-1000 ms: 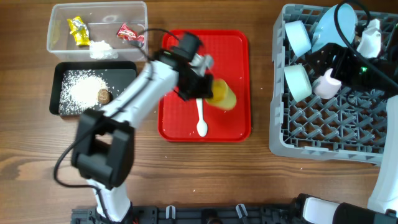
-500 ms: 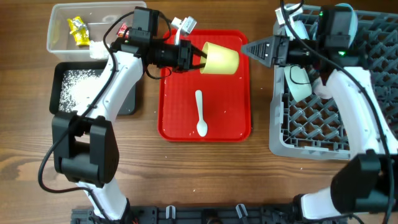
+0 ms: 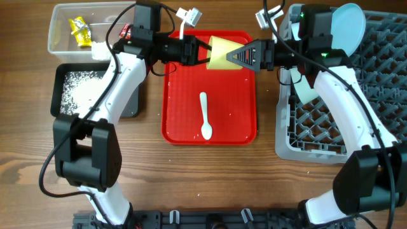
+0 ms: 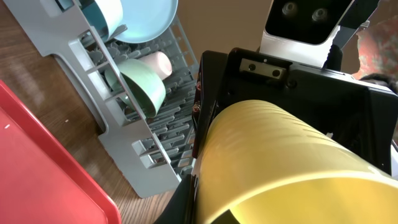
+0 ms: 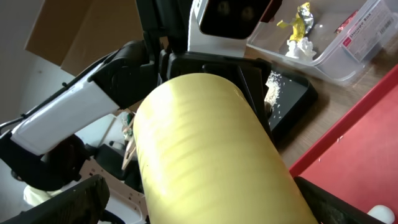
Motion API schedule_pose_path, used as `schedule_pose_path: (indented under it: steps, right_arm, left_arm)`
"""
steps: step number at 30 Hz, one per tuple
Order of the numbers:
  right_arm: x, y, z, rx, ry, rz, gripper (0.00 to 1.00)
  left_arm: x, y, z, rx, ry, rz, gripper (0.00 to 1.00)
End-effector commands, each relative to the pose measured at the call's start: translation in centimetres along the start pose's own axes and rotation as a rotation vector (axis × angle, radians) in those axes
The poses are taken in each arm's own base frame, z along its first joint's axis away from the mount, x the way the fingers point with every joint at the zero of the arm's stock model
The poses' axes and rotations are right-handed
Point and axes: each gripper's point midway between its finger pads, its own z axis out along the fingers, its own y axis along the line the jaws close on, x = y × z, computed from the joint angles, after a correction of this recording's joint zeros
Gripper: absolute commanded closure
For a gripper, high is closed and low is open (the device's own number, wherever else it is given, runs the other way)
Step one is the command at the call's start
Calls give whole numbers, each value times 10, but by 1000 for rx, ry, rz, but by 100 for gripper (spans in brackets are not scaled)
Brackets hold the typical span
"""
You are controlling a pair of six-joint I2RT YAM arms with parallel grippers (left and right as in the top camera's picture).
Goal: Sort waste into correct bins and load items into the dishwasher rack
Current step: 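Hand the yellow cup from the left gripper to the right gripper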
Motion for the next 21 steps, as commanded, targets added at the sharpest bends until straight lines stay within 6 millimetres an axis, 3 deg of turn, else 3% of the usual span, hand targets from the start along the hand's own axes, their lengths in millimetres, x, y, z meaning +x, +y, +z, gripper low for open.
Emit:
schedule_pose_path:
  steps: [1, 11, 15, 17, 18, 21]
  right_arm:
    - [4, -4, 9, 9, 14, 4, 5]
    - [1, -7, 11, 31, 7, -7, 5]
    - [4, -6, 20, 38, 20, -13, 10]
    - [6, -8, 25, 55, 25, -15, 17]
    - [6, -7, 28, 57, 27, -22, 28]
    - [4, -6, 28, 55, 22, -38, 40]
  left_arm:
    - [-6, -17, -2, 15, -8, 43, 96]
    - [-6, -16, -2, 15, -8, 41, 96]
    - [-6, -16, -2, 14, -8, 41, 96]
    - [-6, -16, -2, 14, -8, 41, 96]
    - [-6, -16, -2, 14, -8, 41, 96]
    - [-6, -16, -2, 14, -7, 39, 96]
